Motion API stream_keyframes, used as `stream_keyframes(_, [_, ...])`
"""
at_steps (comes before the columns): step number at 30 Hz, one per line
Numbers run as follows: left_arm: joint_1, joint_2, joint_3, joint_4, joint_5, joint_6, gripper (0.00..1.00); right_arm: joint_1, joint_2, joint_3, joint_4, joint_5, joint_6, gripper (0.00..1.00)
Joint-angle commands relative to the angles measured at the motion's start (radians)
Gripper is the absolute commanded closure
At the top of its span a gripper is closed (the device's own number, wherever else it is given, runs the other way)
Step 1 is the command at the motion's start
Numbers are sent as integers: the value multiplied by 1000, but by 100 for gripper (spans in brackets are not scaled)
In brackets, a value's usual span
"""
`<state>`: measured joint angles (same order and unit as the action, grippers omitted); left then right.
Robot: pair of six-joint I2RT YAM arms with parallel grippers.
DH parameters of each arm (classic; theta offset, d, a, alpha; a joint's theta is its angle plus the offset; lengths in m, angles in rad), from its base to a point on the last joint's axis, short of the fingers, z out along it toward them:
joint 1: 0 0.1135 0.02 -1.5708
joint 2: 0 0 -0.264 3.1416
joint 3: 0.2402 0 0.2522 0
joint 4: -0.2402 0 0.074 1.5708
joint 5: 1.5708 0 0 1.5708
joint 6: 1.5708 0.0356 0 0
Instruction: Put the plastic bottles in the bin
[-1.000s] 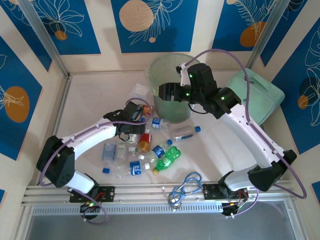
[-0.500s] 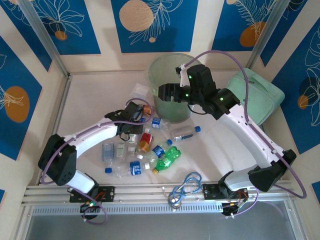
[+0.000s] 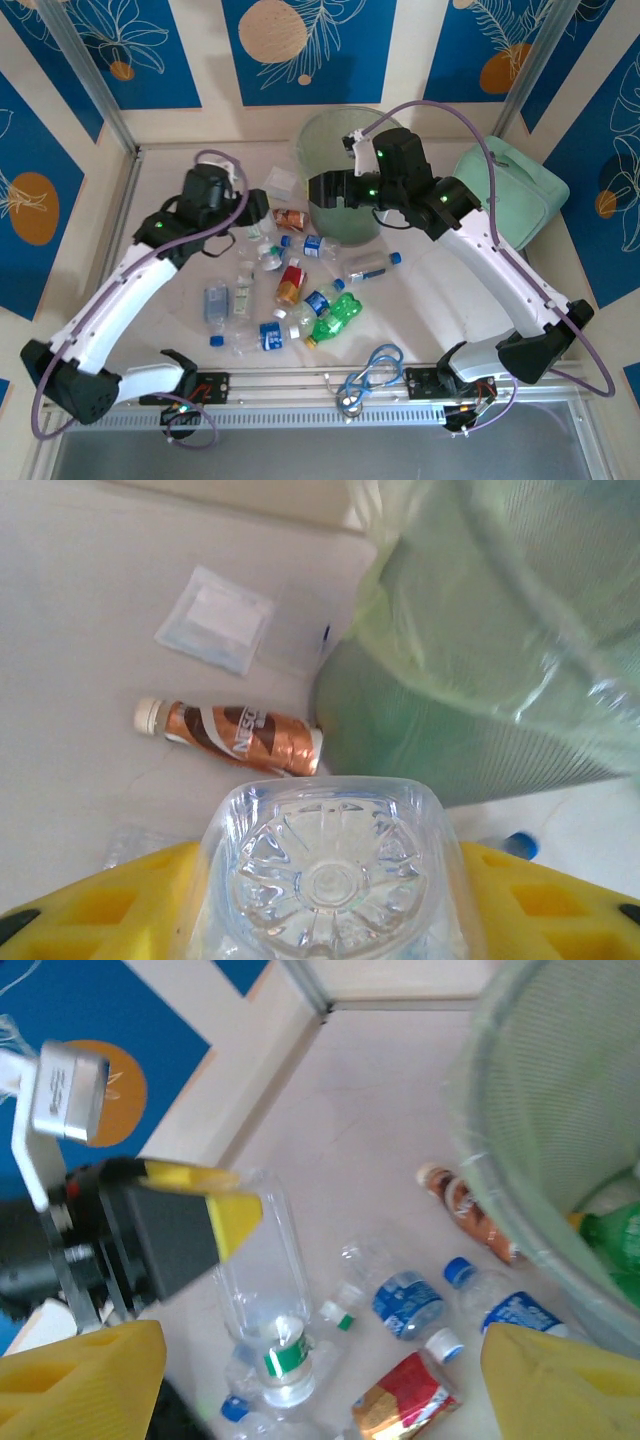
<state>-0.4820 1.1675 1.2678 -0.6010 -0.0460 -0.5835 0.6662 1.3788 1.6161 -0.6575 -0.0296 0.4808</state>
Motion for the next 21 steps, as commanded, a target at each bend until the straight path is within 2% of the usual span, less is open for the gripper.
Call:
stream_keyframes(1, [82, -36, -1, 55, 218, -124, 55, 10, 15, 30, 7, -136, -22, 17])
stream_keyframes(5, [134, -53, -8, 169, 365, -234, 56, 18, 29, 33, -14, -217, -15, 15])
stream_keyframes(8, [152, -49, -29, 271, 444, -332, 56, 38, 46, 50, -52, -222, -35, 14])
stream_keyframes(16, [160, -17, -47, 402, 551, -459, 57, 118, 96, 113, -177, -81, -110, 15])
stream_keyframes(21, [163, -6, -53, 423, 577, -471, 58, 155, 121, 127, -204, -35, -134, 19])
